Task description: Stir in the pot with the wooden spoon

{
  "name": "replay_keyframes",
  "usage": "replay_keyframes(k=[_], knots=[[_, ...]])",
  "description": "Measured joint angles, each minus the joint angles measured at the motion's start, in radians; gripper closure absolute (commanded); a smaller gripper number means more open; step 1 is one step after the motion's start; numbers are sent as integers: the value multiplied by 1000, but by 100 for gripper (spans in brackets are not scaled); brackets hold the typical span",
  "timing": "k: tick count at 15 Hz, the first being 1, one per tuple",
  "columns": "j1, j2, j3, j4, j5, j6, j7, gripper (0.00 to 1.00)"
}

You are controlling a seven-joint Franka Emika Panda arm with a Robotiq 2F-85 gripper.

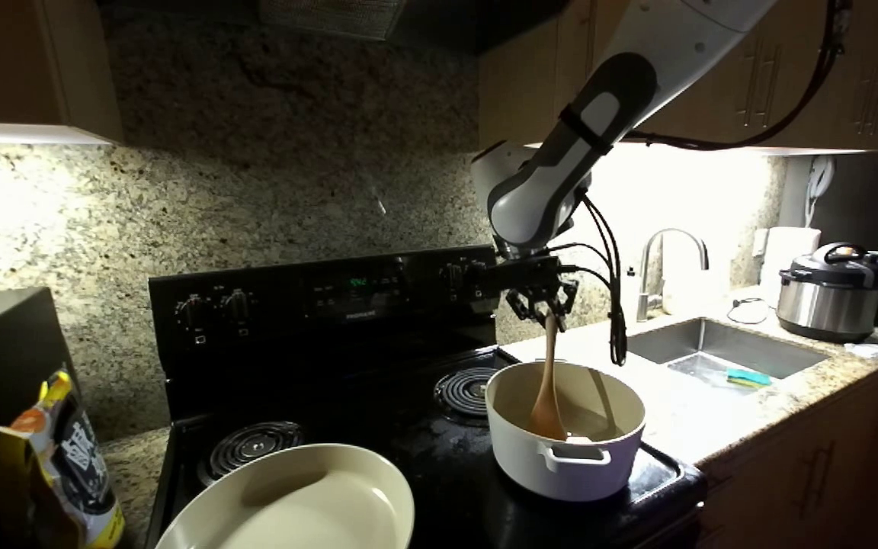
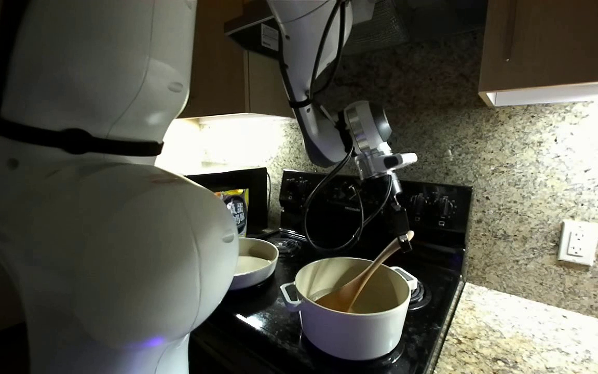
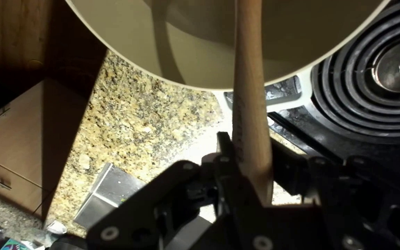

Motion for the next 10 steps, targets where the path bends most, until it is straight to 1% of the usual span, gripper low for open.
replay_keyframes(k=[4, 10], knots=[[0, 0, -1, 22, 4, 0, -6, 92], [-12, 0, -37, 38, 5, 0, -5, 92]])
